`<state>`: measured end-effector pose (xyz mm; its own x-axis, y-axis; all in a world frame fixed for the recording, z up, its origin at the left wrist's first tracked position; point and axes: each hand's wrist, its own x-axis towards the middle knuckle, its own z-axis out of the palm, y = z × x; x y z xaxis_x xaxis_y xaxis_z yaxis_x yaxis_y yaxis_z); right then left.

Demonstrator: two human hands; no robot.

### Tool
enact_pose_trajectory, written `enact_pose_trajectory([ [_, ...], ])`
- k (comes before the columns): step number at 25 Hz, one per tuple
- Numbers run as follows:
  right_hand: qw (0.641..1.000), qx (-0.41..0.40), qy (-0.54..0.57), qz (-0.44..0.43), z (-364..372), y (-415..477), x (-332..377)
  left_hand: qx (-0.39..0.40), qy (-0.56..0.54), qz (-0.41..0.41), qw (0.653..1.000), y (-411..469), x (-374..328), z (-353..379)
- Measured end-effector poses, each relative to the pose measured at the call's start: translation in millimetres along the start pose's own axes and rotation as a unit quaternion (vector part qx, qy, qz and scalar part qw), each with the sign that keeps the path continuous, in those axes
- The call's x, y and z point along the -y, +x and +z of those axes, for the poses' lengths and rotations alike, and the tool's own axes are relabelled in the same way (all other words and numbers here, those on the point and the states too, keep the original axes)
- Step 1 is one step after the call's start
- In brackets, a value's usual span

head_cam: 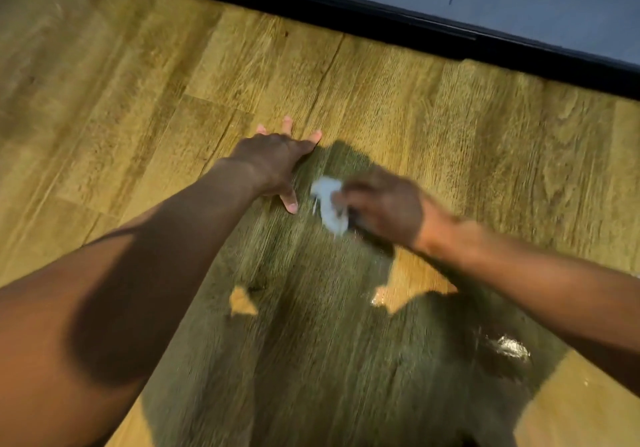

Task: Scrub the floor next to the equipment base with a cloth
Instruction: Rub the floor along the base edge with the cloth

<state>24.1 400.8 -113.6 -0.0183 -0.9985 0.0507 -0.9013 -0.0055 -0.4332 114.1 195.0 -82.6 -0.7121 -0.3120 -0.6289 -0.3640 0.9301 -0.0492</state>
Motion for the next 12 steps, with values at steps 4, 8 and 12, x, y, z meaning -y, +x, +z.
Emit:
enact_pose_trajectory([
  [4, 0.973, -0.106, -0.061, 0.194, -24, 49, -70, -0.001, -0.017, -0.005, 1.0, 0, 1, -1],
  [8, 0.998, -0.031, -0.025, 0.051, -4, 17, -23, -0.006, -0.026, -0.007, 1.0, -2, -1, 2],
  [12, 0.993, -0.04, -0.053, 0.097, -34, 51, -77, -0.001, -0.034, -0.008, 0.999, -4, -3, -2],
])
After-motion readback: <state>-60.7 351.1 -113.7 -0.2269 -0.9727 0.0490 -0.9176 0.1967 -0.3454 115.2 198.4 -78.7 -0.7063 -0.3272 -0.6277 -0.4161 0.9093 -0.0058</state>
